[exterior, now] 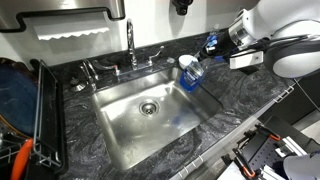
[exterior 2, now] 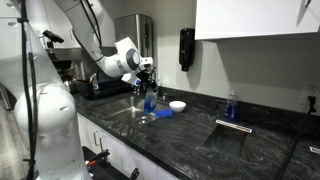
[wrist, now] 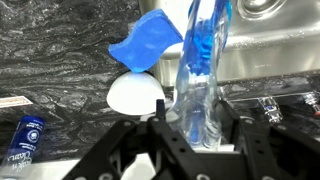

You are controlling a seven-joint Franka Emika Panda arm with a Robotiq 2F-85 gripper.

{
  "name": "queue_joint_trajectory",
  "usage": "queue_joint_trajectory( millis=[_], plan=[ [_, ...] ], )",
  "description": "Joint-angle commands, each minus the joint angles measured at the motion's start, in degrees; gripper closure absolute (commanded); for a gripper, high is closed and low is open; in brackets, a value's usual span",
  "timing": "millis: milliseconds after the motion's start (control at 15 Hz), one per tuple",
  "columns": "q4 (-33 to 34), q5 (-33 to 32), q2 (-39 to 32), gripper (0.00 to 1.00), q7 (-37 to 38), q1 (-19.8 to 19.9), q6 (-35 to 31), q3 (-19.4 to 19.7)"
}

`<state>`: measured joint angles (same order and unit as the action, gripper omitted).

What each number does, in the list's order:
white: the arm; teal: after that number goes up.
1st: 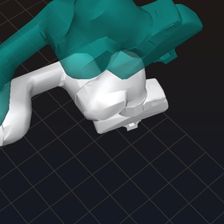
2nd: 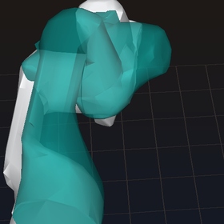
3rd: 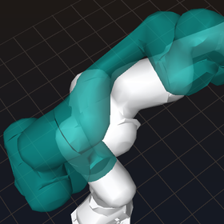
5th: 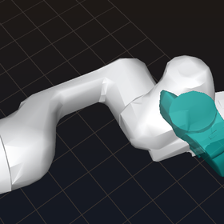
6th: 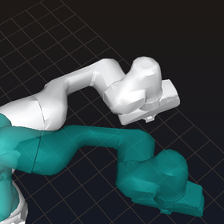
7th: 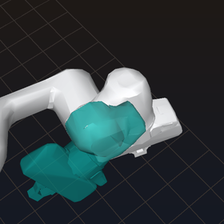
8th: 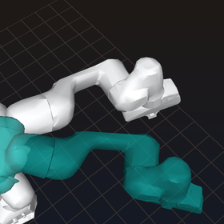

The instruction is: Pick the soap bottle and put it in the sink

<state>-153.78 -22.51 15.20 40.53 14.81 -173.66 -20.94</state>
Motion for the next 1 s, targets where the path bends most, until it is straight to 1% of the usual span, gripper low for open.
queue_joint_trajectory(
  millis=[0, 67, 200, 333, 467, 667, 933],
  plan=[
    [3.9, -9.8, -1.2, 0.71, 10.0, 10.9, 2.7, -9.3],
    [4.3, -13.0, -1.0, 0.71, 13.3, 13.5, 3.8, -11.7],
    [5.3, -18.8, -0.5, 0.71, 19.5, 17.5, 6.4, -16.1],
    [6.2, -24.2, -0.8, 0.71, 25.4, 20.5, 9.2, -19.6],
    [7.1, -28.0, -1.6, 0.71, 29.9, 22.0, 12.2, -22.2],
    [7.8, -32.3, -2.3, 0.71, 35.6, 23.5, 14.5, -25.0],
    [8.3, -37.8, -1.3, 0.71, 42.4, 25.8, 17.5, -26.8]
  ],
)
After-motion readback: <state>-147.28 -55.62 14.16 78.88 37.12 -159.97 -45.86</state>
